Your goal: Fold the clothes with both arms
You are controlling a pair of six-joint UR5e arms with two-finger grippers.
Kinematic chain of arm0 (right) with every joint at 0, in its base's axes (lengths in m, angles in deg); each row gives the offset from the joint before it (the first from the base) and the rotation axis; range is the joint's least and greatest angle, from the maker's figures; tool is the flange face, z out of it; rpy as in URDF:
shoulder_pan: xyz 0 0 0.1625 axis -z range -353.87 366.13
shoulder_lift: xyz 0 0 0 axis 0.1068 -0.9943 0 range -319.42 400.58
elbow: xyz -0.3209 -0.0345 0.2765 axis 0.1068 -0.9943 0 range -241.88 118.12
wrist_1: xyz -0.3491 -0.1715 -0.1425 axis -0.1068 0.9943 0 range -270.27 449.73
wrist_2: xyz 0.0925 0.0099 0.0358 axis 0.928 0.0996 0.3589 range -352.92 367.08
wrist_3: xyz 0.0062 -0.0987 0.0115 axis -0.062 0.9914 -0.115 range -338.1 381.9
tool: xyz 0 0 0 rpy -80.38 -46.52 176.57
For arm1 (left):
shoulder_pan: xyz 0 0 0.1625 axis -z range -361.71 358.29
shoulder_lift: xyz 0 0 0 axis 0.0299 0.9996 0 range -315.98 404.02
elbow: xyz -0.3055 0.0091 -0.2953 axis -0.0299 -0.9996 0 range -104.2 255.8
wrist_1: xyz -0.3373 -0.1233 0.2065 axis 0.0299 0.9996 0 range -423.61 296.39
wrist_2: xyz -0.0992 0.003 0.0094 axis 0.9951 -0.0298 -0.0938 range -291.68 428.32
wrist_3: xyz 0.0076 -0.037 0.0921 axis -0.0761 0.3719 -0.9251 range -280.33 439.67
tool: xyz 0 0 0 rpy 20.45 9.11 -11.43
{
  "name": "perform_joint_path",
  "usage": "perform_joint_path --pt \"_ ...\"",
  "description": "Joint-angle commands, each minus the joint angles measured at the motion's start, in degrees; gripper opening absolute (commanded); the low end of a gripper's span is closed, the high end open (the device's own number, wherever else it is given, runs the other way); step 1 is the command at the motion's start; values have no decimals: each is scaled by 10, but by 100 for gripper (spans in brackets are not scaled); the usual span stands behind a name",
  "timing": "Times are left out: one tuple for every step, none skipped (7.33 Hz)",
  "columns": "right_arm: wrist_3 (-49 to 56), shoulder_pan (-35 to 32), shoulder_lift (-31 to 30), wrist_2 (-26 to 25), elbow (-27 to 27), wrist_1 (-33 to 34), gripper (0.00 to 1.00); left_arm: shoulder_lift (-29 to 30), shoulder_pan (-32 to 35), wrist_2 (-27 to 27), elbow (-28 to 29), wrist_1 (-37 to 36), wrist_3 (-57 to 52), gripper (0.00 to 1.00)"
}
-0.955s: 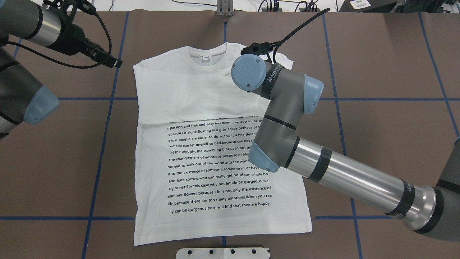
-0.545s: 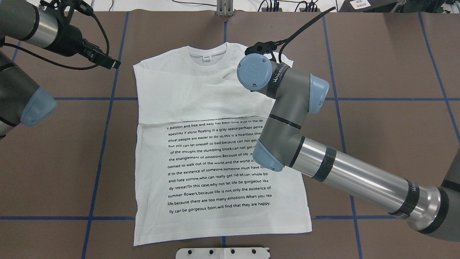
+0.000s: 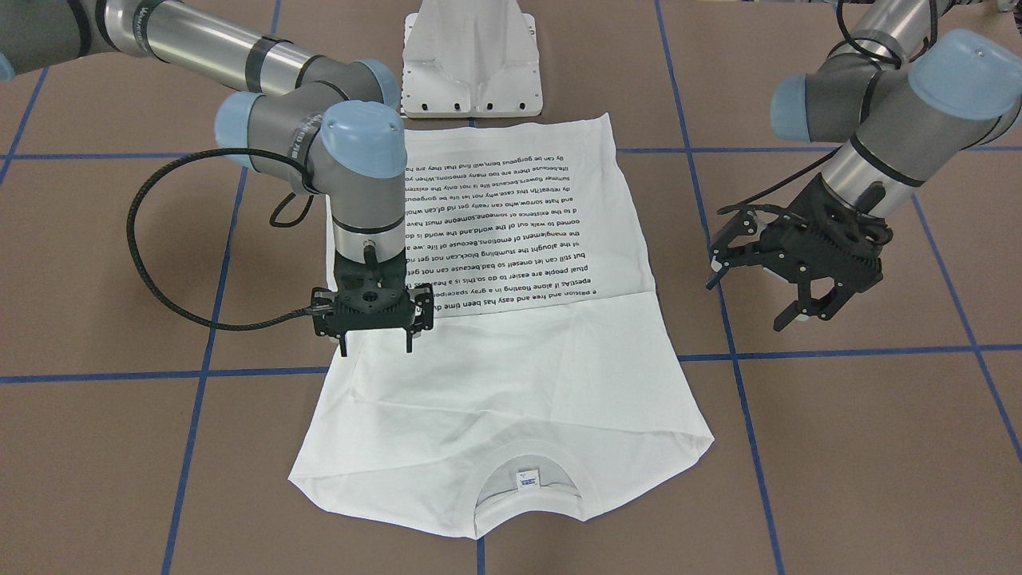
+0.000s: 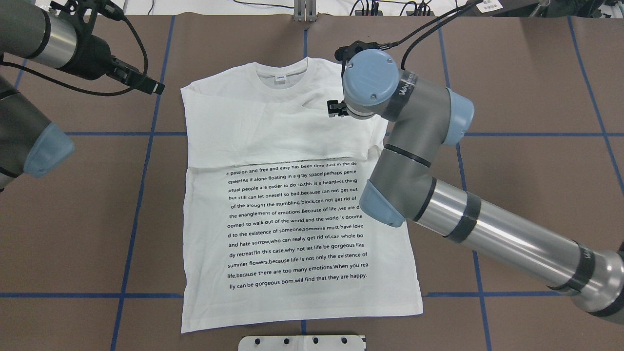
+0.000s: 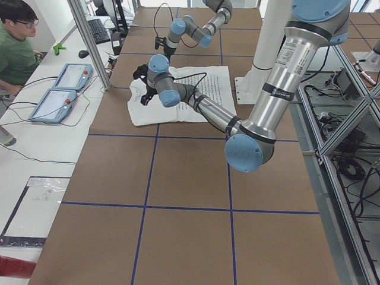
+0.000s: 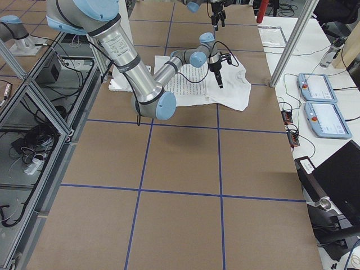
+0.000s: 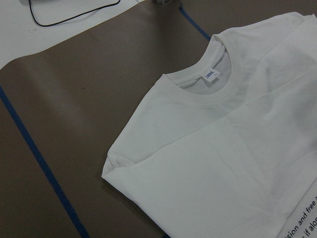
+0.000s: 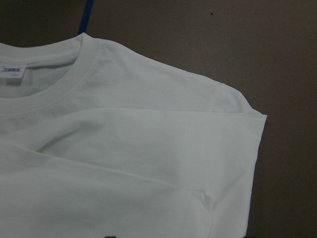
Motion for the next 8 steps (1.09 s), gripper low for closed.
perform_joint_path --pt "-18 22 -159 19 200 -1 100 -78 -47 -8 -116 -2 124 100" --pt "-51 41 -209 19 257 -3 100 -127 -95 -47 -185 -3 194 100" --pt "-111 72 -251 9 306 -5 100 -164 -151 -97 -231 -3 268 100" --pt "-135 117 -307 -21 361 -6 100 -190 -211 -148 -258 -3 328 100" --pt "-189 159 -347 -45 398 -7 100 -217 -284 -209 -278 -3 392 100" --pt "-225 198 -364 -77 407 -7 100 -239 -357 -268 -284 -4 451 100" --pt "-231 211 -366 -89 411 -7 100 -251 -417 -325 -284 -19 500 100" --pt "-236 215 -368 -91 411 -7 100 -245 -466 -361 -284 -76 536 100"
